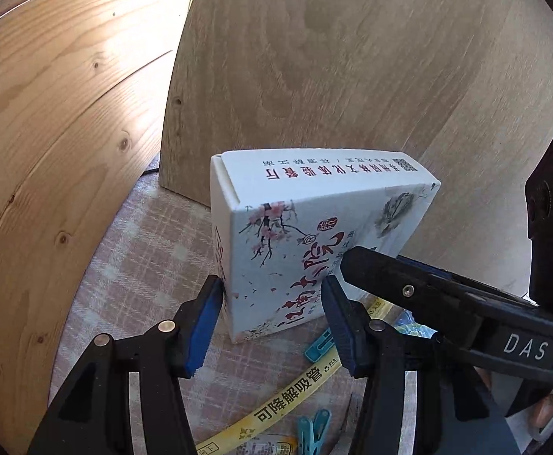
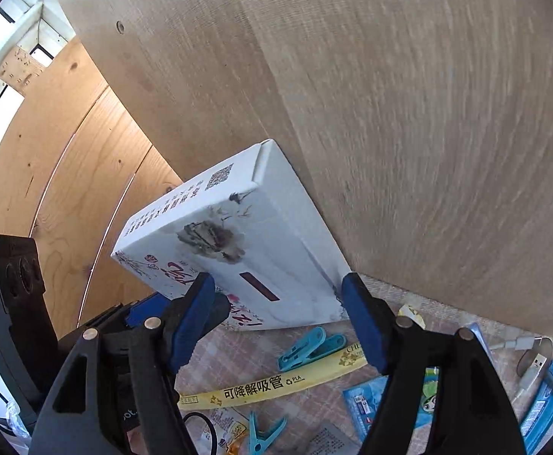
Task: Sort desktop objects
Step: 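Grasp the white printed box with the right gripper and lift it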
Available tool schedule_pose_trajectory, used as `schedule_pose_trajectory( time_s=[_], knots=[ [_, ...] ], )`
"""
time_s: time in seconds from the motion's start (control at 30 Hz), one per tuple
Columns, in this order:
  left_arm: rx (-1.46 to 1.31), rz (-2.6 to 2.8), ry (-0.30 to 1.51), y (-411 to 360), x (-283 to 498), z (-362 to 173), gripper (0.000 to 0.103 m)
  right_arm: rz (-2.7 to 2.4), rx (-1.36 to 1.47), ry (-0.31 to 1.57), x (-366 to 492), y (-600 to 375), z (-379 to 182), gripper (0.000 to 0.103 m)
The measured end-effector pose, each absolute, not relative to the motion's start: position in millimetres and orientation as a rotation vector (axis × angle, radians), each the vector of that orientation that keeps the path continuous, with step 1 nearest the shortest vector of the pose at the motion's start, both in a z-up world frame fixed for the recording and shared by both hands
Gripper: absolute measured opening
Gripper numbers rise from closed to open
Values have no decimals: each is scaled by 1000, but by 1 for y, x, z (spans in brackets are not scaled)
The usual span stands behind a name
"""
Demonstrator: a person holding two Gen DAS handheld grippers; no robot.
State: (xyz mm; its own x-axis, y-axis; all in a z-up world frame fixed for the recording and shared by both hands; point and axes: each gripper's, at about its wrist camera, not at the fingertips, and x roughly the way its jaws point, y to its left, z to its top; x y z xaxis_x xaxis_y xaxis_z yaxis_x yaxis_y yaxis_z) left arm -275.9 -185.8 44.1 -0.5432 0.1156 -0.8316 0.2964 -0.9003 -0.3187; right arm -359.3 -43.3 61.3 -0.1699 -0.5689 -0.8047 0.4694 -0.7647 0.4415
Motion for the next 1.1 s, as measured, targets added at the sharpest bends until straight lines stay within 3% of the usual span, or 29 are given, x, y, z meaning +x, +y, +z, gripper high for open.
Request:
schedule_pose_trajectory(
  time_s=[0.2,0.4,0.5,1.1],
  knots=[
    [1494,-2598,528,-161,-269,45,50,-1979,1514,-163,-354,-29,56,69],
    [1562,-2596,607,-149,-258,45,50,-1986,1600,-205,-343,-10,58,69],
    [1618,-2599,551,-133,-252,46,50,-1983,1661,-280,-335,7,58,69],
    [1923,-2663,382,6,-163,46,50,-1987,1871,-437,-227,137,54,69]
  ],
)
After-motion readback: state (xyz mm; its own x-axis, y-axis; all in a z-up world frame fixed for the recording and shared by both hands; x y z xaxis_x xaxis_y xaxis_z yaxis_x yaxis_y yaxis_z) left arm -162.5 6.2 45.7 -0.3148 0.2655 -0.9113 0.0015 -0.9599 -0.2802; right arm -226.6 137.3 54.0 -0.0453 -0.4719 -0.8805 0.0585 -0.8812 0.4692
